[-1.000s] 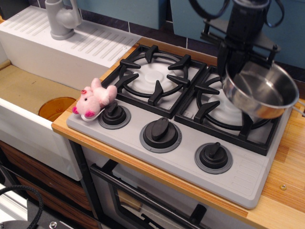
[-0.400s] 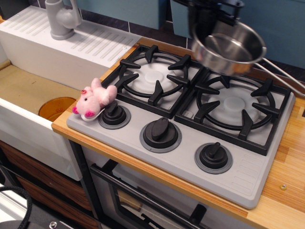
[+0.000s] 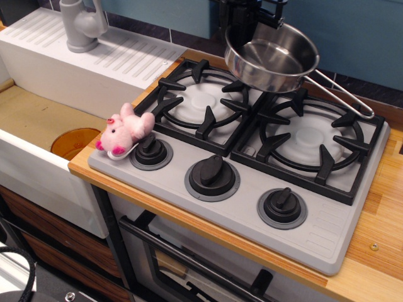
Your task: Put pan on stove and put stuffedpig in pan
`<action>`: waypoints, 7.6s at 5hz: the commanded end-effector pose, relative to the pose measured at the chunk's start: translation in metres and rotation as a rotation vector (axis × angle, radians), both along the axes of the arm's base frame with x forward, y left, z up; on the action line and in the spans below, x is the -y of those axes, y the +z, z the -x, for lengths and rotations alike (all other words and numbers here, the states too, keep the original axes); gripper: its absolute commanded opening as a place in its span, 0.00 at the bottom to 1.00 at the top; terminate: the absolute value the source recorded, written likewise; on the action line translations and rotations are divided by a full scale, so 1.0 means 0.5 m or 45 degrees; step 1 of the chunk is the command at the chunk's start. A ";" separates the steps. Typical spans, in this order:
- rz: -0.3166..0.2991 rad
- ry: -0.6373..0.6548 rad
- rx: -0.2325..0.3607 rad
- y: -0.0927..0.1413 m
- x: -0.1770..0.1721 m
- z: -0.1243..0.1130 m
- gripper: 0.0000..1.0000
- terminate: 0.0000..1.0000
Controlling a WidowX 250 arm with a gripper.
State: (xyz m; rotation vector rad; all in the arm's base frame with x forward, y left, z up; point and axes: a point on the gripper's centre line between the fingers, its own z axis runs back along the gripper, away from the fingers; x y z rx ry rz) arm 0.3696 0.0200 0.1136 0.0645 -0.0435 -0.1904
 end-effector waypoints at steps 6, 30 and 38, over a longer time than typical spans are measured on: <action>0.029 -0.091 0.184 -0.054 -0.153 -0.032 0.00 0.00; -0.061 -0.121 0.479 -0.169 -0.194 0.239 1.00 0.00; -0.170 -0.119 0.237 -0.016 -0.211 0.216 0.00 0.00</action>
